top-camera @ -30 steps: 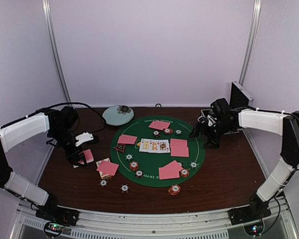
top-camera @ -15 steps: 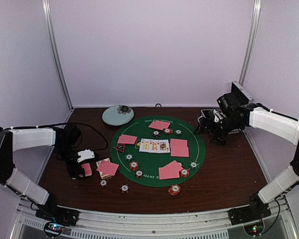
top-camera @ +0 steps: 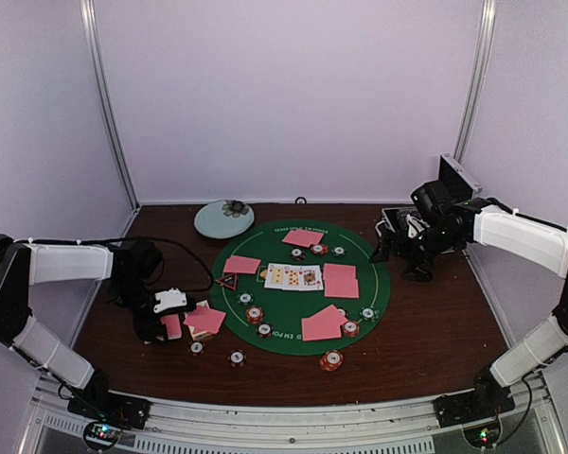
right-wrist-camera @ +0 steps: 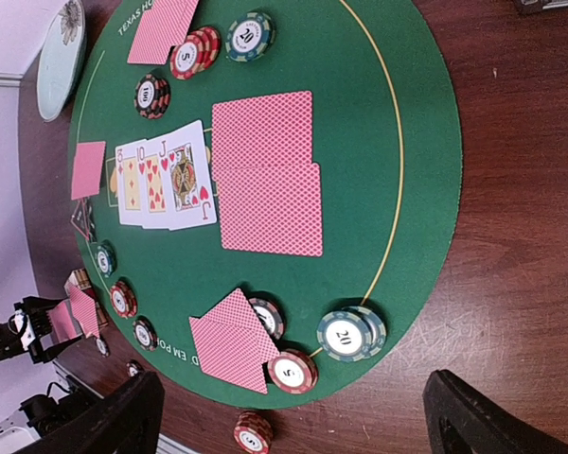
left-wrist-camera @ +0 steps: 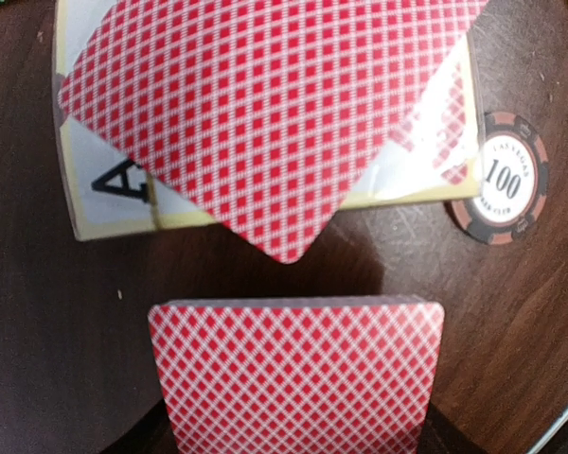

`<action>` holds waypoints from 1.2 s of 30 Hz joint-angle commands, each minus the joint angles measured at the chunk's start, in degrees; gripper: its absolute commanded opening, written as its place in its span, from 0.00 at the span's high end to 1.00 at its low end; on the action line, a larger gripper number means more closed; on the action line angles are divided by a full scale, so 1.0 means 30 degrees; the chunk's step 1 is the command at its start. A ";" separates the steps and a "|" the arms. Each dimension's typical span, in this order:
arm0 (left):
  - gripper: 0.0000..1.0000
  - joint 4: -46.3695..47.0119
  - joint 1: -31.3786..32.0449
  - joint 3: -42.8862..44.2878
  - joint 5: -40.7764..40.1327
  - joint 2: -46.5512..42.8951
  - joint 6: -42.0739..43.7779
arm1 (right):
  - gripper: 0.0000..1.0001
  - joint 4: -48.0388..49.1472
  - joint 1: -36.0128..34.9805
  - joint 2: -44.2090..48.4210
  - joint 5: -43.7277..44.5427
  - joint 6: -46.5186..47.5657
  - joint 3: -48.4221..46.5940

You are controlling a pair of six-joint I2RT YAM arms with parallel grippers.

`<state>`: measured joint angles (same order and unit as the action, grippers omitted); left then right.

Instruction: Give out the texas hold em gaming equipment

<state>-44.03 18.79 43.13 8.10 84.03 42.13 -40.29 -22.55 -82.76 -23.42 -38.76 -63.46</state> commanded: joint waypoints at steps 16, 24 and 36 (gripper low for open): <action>0.02 -0.3405 0.0066 0.2872 0.1457 -0.0083 -0.0975 | 0.00 -0.1471 0.0107 0.1552 0.2356 0.0480 -0.1721; 0.02 -0.3649 -0.0340 0.5397 0.2513 -0.1622 -0.2215 | 0.00 -0.1597 0.0890 0.2519 0.4781 0.1399 -0.1859; 0.03 0.8011 -0.2834 0.2699 0.0201 -0.5475 -0.8678 | 0.00 0.4740 0.1857 0.5381 1.6323 0.7187 0.3548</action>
<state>-36.12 10.59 56.14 12.69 70.63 25.54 -37.43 -17.32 -70.72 9.54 -27.79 -60.16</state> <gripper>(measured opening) 0.976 0.995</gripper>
